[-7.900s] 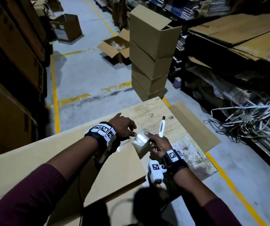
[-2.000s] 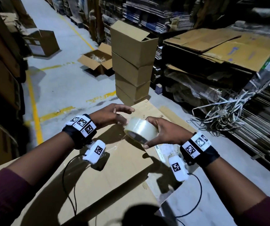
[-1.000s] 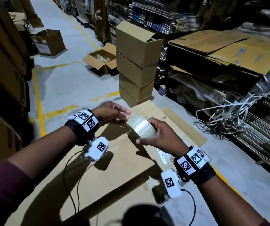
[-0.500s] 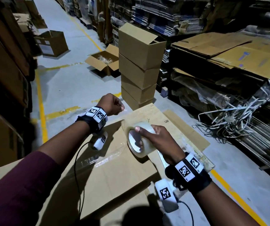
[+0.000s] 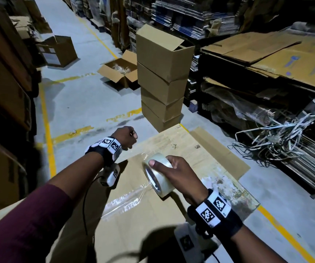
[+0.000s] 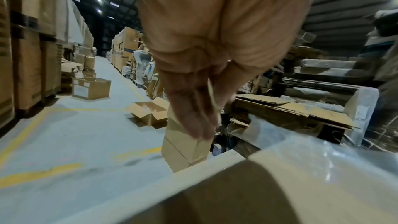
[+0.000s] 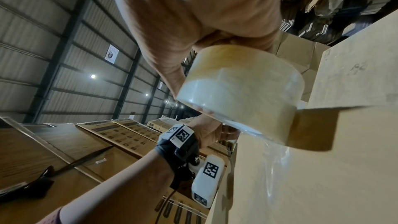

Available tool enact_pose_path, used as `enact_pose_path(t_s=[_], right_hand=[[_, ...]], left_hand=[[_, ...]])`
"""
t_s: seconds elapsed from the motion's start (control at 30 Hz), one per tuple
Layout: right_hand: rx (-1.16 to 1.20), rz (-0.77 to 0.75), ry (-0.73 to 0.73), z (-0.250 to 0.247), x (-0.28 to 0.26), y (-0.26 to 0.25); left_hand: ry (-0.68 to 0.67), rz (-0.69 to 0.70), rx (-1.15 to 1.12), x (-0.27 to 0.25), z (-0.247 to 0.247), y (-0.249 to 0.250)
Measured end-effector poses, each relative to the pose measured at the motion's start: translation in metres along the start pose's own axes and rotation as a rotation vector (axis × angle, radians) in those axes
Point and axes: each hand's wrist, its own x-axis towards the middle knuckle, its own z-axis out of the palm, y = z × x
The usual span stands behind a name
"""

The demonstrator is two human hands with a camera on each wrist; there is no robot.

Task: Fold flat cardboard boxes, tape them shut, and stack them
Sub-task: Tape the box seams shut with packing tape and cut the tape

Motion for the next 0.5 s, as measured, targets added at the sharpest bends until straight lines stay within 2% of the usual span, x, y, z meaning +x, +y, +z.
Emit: enact_pose_path(t_s=[0.1,0.2,0.27,0.37,0.5], right_hand=[[0.060,0.009,-0.017,0.002,0.001,-0.003],[0.154,0.043,-0.033,-0.001,-0.001,-0.006],[0.179,0.053,-0.048,-0.001,-0.002,-0.008],[0.219,0.077,-0.034,-0.001,-0.002,-0.014],[0.244,0.081,-0.026,-0.001,-0.005,-0.016]], left_hand=[[-0.210,-0.155,-0.080,-0.001,0.001,0.002],[-0.343,-0.215,-0.123,-0.003,-0.003,0.000],[-0.409,-0.196,-0.077,-0.004,-0.005,-0.004],[-0.419,-0.099,-0.140,-0.005,-0.003,-0.014],[-0.295,-0.033,-0.339,-0.002,-0.001,-0.022]])
